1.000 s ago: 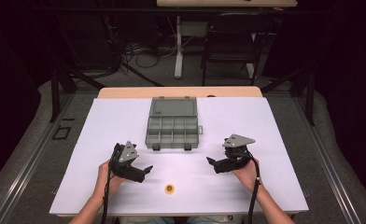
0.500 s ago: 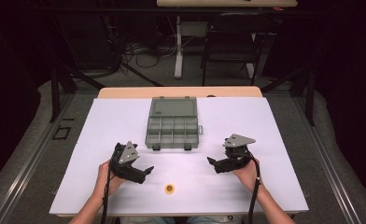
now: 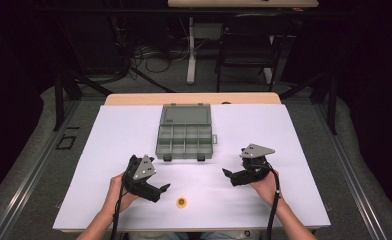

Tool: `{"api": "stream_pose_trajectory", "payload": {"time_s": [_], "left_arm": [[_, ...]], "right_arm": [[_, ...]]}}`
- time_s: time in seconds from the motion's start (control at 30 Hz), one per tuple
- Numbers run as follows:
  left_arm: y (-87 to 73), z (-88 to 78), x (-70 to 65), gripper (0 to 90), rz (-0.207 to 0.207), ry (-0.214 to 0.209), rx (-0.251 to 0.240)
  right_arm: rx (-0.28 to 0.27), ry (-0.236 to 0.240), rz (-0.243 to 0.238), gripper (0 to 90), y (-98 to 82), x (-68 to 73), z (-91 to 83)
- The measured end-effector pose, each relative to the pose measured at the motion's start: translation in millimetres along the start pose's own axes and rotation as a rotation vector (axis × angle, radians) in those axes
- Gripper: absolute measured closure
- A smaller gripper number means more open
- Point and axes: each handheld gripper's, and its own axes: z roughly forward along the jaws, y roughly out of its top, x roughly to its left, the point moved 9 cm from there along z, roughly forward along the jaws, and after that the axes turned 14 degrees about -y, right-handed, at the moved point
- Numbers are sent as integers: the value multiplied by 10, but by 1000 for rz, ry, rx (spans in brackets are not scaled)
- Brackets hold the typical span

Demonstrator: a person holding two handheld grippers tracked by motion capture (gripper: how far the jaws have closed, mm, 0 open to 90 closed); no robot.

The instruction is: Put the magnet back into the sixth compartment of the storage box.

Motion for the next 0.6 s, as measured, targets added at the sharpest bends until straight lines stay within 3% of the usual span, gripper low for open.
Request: {"api": "stream_pose_trajectory", "payload": {"time_s": [0.6], "left_arm": [[47, 84, -192, 2, 38, -68, 29]], "right_arm": [[1, -8, 7, 5, -10, -29, -2]]}}
